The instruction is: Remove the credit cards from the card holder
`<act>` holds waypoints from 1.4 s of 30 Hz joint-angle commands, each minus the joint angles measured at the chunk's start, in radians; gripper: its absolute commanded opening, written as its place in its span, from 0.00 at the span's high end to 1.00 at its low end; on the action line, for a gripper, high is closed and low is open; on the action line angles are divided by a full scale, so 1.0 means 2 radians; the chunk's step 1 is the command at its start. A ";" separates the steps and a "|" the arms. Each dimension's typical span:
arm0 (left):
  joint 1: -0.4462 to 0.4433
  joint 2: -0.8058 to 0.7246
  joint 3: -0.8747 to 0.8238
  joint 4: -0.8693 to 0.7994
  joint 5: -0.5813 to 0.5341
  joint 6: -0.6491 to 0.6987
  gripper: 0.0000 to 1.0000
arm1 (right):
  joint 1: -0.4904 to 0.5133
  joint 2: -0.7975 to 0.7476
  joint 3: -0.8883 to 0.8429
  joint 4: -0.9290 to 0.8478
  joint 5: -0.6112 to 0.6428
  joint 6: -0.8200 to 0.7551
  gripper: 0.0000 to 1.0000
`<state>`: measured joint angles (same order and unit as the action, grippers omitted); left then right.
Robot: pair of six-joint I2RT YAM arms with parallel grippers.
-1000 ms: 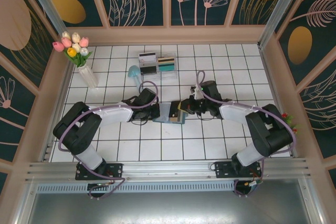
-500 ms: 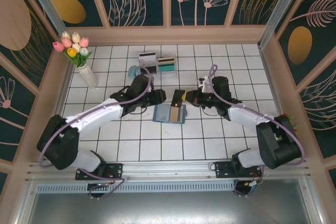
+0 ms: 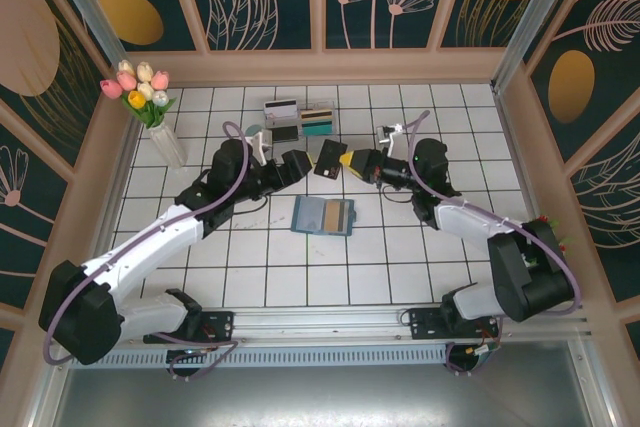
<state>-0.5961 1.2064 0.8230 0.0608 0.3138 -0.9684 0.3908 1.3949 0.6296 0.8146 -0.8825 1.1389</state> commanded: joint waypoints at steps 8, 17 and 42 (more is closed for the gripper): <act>0.003 0.017 -0.005 0.131 0.100 -0.043 0.38 | 0.023 0.031 0.022 0.124 -0.027 0.082 0.98; 0.003 0.017 0.002 0.154 0.111 -0.051 0.65 | 0.034 0.036 0.041 0.130 -0.031 0.090 0.98; 0.015 0.209 0.301 -0.229 -0.168 0.721 1.00 | -0.098 -0.078 0.037 -0.284 0.040 -0.163 0.44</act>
<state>-0.5842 1.5852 1.3617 -0.3027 -0.0349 0.1997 0.2161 1.2690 0.6910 0.3256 -0.8078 0.8745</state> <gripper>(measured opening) 0.057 0.551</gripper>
